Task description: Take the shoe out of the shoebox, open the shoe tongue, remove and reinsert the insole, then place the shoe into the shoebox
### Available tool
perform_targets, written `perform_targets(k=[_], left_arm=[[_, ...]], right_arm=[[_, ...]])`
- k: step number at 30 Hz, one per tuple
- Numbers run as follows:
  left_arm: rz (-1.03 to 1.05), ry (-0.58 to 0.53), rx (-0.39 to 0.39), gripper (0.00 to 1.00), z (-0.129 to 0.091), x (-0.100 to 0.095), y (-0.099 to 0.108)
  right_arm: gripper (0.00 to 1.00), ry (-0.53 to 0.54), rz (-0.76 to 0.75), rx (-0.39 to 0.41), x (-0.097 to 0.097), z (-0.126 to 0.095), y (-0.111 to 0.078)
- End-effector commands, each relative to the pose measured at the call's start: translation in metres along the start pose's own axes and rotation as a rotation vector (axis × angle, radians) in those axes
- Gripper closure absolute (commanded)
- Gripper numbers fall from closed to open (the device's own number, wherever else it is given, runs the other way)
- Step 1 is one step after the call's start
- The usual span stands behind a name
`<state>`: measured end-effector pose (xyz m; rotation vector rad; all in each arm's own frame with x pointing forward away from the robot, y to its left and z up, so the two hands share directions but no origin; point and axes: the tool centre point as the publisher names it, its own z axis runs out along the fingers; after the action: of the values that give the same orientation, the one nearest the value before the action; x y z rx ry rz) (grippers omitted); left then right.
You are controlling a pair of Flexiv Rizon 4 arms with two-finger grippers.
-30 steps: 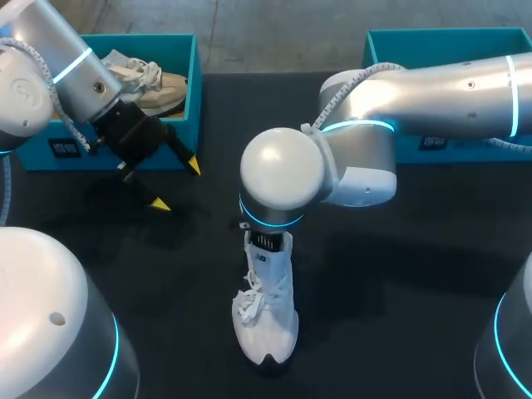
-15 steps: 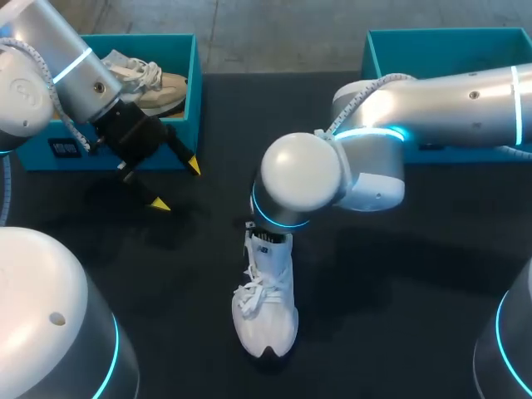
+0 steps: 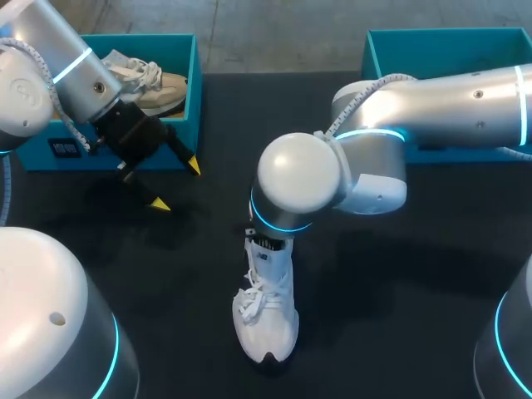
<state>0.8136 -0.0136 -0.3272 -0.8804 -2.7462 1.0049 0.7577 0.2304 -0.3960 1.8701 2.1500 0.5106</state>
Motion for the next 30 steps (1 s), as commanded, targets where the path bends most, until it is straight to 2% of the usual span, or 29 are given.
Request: perform_targets(k=[1,13,28,30], left_arm=[[0.000,0.000,-0.003,0.00,0.000,0.001,0.000],[0.000,0.000,-0.003,0.00,0.000,0.001,0.000],[0.000,0.000,-0.003,0.00,0.000,0.001,0.000],[0.000,0.000,-0.003,0.00,0.000,0.001,0.000]], right_arm=[[1.00,-0.035,0.014,-0.023,0.005,-0.017,-0.007],[1.00,-0.039,0.006,0.041,0.006,-0.020,-0.012],[1.00,-0.051,0.039,0.105,0.002,-0.031,-0.037],[0.93,-0.051,0.040,0.113,0.001,-0.031,-0.039]])
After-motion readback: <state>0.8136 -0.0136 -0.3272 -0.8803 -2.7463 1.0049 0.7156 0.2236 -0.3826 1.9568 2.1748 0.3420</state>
